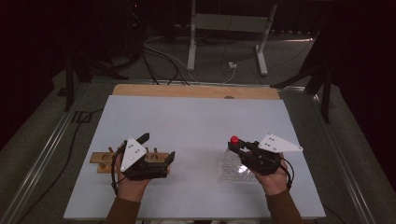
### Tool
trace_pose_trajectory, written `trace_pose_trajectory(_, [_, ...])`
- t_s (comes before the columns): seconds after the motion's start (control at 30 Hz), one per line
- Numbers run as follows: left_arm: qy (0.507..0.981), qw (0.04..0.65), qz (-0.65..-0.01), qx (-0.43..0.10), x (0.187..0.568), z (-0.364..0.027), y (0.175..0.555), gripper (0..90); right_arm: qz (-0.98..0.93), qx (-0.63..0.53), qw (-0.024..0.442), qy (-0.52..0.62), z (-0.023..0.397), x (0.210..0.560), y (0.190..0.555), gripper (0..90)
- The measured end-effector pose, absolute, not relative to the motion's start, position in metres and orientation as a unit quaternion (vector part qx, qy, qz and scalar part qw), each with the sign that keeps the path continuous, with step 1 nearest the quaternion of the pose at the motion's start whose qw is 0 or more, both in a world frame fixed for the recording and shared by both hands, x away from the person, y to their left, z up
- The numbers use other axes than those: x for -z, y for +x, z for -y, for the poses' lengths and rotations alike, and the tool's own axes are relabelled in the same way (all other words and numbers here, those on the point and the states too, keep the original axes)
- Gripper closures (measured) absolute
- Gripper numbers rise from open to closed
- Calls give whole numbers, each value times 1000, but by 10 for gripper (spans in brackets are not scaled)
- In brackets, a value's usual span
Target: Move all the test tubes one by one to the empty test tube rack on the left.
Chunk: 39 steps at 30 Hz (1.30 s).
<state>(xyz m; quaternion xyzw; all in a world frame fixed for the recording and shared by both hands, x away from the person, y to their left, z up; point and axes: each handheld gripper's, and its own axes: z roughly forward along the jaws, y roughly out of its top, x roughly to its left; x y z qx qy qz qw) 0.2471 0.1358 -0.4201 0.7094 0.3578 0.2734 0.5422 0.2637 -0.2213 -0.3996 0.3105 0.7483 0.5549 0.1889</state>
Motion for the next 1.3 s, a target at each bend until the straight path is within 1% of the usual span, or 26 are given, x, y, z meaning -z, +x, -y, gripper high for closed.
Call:
trace_pose_trajectory(0.77, [735,549,-326,-228,431,-83,257,17,-766,-550,164,291,180,404,272,741])
trace_pose_trajectory(0.93, [744,547,-316,-217,434,-73,257,55,-770,-548,161,284,171,403,272,740])
trace_pose_trajectory(1.13, [746,544,-316,-217,437,-62,257,91,-776,-545,157,276,161,402,272,741])
trace_pose_trajectory(1.23, [747,540,-319,-220,438,-58,257,168,-779,-543,154,272,156,404,271,740])
trace_pose_trajectory(1.27, [749,538,-318,-220,438,-57,257,177,-780,-543,154,271,154,404,271,740])
trace_pose_trajectory(1.3, [750,537,-317,-222,439,-56,257,213,-780,-543,152,270,153,405,271,740])
